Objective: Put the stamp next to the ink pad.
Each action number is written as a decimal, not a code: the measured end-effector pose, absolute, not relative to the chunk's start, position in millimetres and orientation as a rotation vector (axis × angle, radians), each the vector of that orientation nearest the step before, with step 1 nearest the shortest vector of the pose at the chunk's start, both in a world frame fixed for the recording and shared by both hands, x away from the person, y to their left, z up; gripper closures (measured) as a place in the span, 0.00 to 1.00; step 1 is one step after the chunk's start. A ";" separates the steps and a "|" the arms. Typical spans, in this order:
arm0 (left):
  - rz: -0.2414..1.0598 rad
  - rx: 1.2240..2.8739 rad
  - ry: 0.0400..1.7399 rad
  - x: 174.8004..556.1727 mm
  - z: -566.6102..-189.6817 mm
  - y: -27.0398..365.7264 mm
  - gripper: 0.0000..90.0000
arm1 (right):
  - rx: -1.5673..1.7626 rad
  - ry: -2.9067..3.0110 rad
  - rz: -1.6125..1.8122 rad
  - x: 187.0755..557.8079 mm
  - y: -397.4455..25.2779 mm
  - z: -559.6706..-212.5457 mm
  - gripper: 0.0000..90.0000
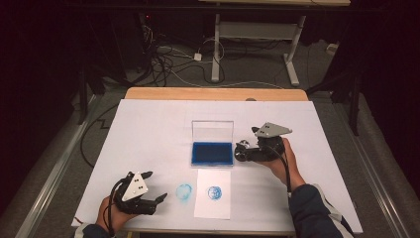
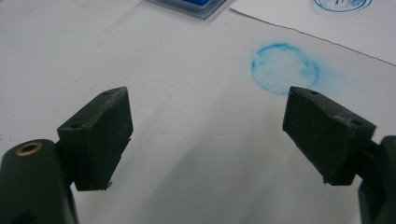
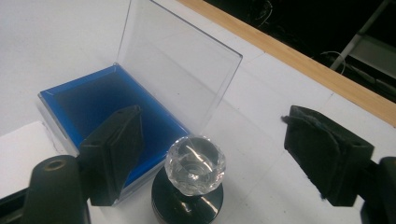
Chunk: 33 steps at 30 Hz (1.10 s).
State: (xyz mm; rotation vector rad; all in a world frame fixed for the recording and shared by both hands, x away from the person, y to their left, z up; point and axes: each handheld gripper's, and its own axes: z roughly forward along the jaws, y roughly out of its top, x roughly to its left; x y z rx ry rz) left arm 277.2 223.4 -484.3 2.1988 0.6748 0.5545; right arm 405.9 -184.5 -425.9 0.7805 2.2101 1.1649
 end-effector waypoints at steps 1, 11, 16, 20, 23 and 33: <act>0.556 2.199 0.675 277.3 -484.2 223.5 0.17 | 0.779 2.205 1.159 405.7 -184.4 -425.7 0.21; 0.557 2.198 0.678 277.6 -484.1 224.1 0.17 | 0.743 2.180 1.154 396.5 -186.0 -415.1 0.21; 0.557 2.200 0.676 277.5 -484.0 223.8 0.17 | 0.701 2.178 1.149 388.2 -184.8 -408.5 0.22; 0.557 2.200 0.676 277.3 -483.5 224.2 0.17 | 0.692 2.180 1.167 382.7 -186.6 -404.8 0.22; 0.559 2.193 0.679 276.8 -483.1 224.9 0.17 | 0.680 2.175 1.172 376.7 -187.7 -402.3 0.22; 0.568 2.196 0.674 276.4 -482.8 223.3 0.17 | 0.614 2.141 1.215 352.4 -194.7 -389.6 0.22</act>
